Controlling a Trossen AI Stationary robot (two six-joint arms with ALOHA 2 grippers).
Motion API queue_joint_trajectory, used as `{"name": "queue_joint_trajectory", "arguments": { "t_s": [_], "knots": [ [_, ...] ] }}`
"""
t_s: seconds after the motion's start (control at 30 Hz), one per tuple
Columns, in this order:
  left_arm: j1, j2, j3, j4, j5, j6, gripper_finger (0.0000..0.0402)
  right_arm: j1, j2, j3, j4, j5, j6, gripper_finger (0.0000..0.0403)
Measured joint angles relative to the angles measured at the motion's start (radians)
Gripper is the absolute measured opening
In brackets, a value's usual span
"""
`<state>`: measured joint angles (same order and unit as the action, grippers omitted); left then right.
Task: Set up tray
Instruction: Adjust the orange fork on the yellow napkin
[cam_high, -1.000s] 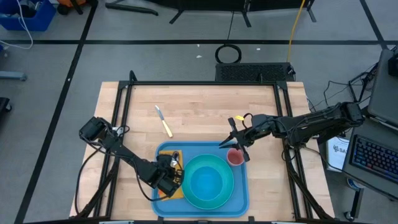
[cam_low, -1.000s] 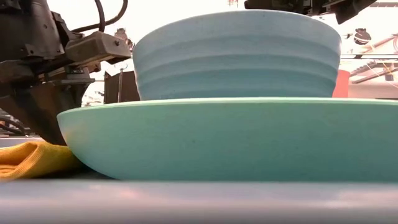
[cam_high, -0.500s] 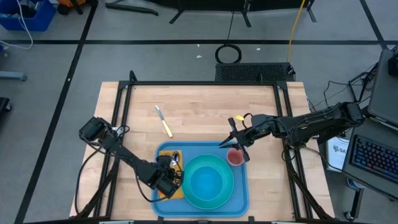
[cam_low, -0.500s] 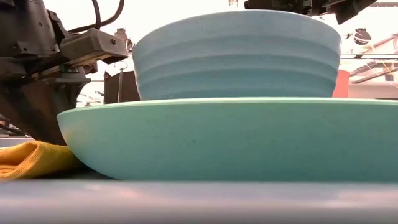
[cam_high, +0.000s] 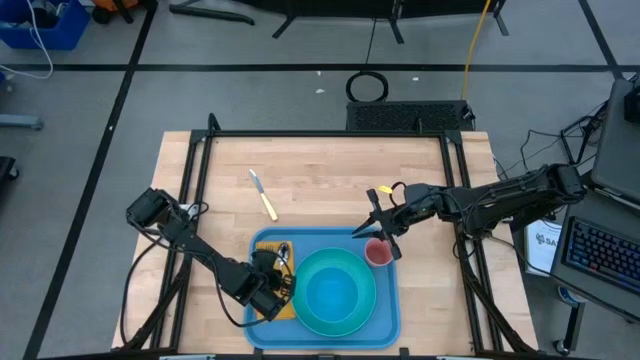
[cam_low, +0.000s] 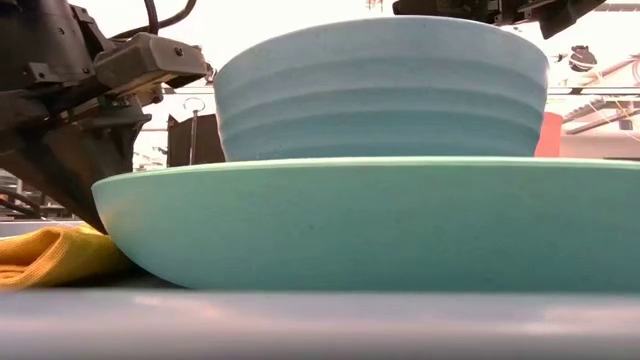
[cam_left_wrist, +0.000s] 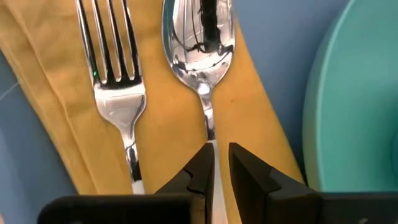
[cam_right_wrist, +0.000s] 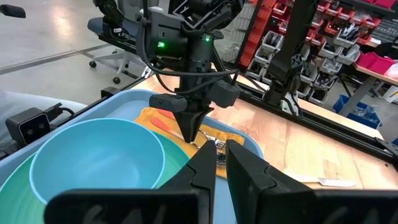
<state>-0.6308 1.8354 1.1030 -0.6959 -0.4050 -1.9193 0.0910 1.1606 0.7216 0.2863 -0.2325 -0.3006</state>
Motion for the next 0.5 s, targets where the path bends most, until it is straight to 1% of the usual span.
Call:
{"name": "queue_joint_trajectory", "arguments": {
  "t_s": [0.07,0.17,0.3,0.5],
  "knots": [
    [0.000,-0.010,0.000,-0.003,0.018,0.008,0.0051,0.000,0.000,0.000,0.000,0.000,0.000,0.0029],
    [0.000,-0.035,0.000,-0.012,0.012,0.033,0.0051,0.000,0.000,0.000,0.000,0.000,0.000,0.0029],
    [0.000,-0.083,0.000,-0.047,-0.025,0.040,0.0051,0.000,0.000,0.000,0.000,0.000,-0.002,0.0029],
    [0.023,-0.123,0.000,-0.200,-0.112,0.036,0.0051,0.000,0.000,0.000,0.000,0.000,-0.003,0.0029]
  ]
}}
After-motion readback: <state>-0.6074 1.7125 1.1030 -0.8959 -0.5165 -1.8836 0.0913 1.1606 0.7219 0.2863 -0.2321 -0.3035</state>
